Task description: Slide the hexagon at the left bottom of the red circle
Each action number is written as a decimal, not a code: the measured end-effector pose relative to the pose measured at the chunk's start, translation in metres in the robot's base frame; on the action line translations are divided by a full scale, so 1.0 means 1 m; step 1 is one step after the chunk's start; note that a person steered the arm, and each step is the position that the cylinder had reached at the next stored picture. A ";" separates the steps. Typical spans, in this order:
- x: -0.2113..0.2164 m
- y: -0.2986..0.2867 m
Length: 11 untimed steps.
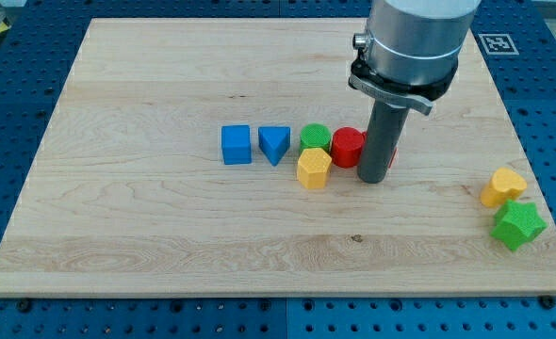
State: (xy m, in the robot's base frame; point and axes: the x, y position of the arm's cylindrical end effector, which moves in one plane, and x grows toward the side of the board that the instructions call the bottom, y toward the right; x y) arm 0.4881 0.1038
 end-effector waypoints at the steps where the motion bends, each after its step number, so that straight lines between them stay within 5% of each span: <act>1: -0.011 0.000; 3: 0.018 0.018; 5: 0.062 -0.039; 7: 0.028 -0.109; 11: 0.027 -0.089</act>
